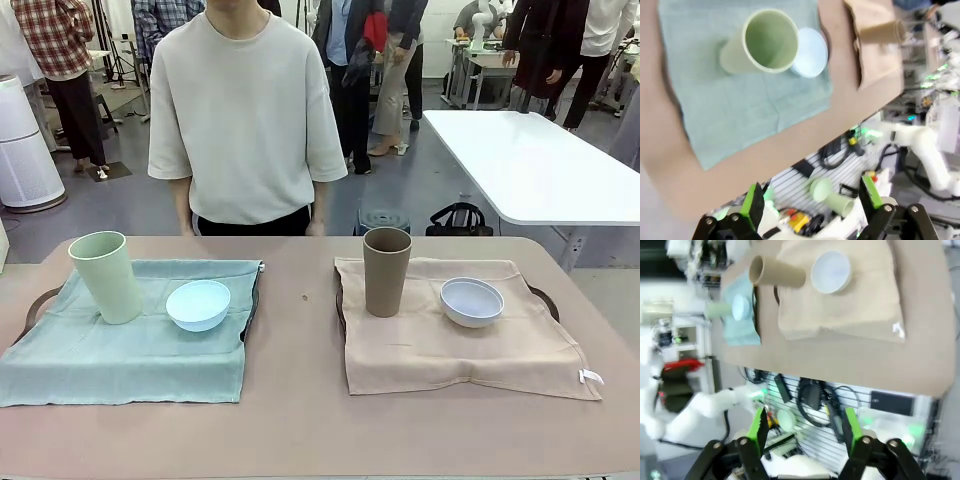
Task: Set up a tray with a mat and arrange the tableware.
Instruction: Place the Picnic Bowl and Reusable plastic cup back onto the Handle tray in front of the human's position.
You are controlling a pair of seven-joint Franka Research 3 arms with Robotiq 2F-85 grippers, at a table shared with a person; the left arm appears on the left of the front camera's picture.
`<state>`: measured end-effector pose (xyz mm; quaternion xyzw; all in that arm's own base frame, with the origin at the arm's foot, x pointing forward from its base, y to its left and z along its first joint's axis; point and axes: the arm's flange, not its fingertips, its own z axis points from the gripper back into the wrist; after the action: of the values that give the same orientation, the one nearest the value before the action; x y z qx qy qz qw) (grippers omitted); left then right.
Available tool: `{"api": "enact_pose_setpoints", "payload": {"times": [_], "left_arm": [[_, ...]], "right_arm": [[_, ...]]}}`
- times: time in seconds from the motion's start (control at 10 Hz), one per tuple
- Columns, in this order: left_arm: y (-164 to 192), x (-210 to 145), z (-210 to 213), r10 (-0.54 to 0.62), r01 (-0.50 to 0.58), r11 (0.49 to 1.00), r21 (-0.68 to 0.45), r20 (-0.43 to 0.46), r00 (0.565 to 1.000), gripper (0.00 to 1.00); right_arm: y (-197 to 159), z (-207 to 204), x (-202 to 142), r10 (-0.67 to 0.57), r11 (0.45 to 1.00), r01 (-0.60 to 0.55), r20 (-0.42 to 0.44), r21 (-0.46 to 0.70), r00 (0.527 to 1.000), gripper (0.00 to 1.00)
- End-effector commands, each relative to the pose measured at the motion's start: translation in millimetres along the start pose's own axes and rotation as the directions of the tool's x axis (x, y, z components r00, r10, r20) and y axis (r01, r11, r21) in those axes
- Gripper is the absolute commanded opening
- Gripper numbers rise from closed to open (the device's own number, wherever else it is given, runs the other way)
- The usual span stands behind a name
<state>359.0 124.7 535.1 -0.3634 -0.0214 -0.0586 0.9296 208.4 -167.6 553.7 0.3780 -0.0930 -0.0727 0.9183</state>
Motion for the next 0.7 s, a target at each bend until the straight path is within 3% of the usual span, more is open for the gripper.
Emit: {"api": "enact_pose_setpoints", "payload": {"times": [0.0, 0.1, 0.3, 0.6], "left_arm": [[21.5, -1.5, 23.8, -0.021, 0.031, 0.991, -0.132, 0.072, 0.997, 1.00], [40.4, -10.8, 38.4, 0.000, 0.020, 0.984, -0.176, 0.113, 0.994, 1.00], [68.7, -25.4, 60.6, 0.031, 0.002, 0.973, -0.232, 0.140, 0.990, 1.00], [109.5, -36.9, 83.7, 0.076, -0.024, 0.951, -0.307, 0.158, 0.985, 1.00]], "right_arm": [[-14.3, -4.7, -11.7, -0.174, 0.980, 0.169, 0.036, 0.109, 0.984, 0.77], [-24.4, 0.6, -18.5, -0.261, 0.955, 0.256, 0.017, 0.153, 0.965, 0.77], [-36.2, 18.8, -30.1, -0.314, 0.918, 0.305, -0.004, 0.255, 0.949, 0.77], [-59.9, 47.3, -60.0, -0.306, 0.871, 0.277, 0.007, 0.406, 0.952, 0.77]]}}
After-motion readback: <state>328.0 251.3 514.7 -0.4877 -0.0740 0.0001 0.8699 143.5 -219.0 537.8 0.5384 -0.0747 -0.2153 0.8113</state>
